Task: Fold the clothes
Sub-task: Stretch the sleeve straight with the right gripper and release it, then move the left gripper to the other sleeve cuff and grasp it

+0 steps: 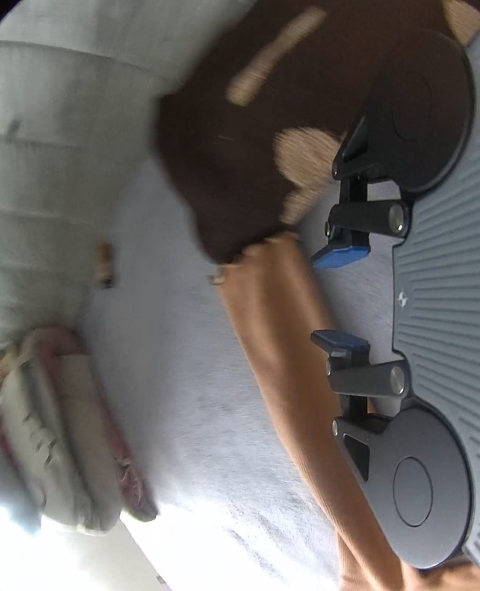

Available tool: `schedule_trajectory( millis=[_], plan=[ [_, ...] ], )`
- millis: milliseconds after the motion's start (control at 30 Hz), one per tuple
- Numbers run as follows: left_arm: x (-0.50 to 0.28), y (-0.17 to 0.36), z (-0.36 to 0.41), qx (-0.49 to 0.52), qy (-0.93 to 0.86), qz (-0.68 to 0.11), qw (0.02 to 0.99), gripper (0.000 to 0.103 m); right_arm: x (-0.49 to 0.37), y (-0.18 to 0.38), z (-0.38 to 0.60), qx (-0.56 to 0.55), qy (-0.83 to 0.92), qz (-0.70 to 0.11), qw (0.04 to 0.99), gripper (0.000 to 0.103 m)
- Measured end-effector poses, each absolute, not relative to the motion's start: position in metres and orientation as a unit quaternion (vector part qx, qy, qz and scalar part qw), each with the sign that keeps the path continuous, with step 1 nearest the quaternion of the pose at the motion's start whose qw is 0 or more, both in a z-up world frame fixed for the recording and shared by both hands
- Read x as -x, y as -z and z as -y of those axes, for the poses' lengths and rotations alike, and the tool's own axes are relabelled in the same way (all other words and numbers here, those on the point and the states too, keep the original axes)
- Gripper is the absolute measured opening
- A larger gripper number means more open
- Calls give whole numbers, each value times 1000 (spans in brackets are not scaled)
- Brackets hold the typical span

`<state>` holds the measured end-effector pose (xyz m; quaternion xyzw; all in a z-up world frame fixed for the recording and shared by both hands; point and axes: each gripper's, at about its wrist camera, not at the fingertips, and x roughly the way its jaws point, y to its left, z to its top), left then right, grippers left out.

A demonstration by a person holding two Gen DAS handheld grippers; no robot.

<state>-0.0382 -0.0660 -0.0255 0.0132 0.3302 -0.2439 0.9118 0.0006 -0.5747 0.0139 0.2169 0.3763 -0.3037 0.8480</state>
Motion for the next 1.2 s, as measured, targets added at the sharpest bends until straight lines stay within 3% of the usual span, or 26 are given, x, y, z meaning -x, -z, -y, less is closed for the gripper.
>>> schedule_trajectory(
  millis=[200,233,267,433,733,800,867,900,1200],
  plan=[
    [39,26,68,-19,242,-330,912,101,-7,10,575,-298,279,-341,847,40],
    [39,26,68,-20,242,-329,912,101,-8,11,568,-284,284,-335,852,34],
    [39,26,68,-22,242,-329,912,101,-11,11,562,-267,288,-332,858,10],
    [38,24,65,-18,244,-333,911,101,-8,-4,540,-211,319,-326,865,6],
    [32,19,58,6,235,-348,908,101,-10,8,539,-160,347,-377,843,7],
    [32,18,57,9,232,-349,908,101,-9,5,536,-153,347,-378,845,15],
    [31,16,56,12,228,-350,909,101,-5,-1,535,-158,350,-377,843,29],
    [30,15,55,14,225,-351,909,101,-3,-4,534,-159,352,-375,842,30],
    [20,5,37,38,179,-353,917,101,-5,-8,492,-192,257,-377,869,31]
  ],
)
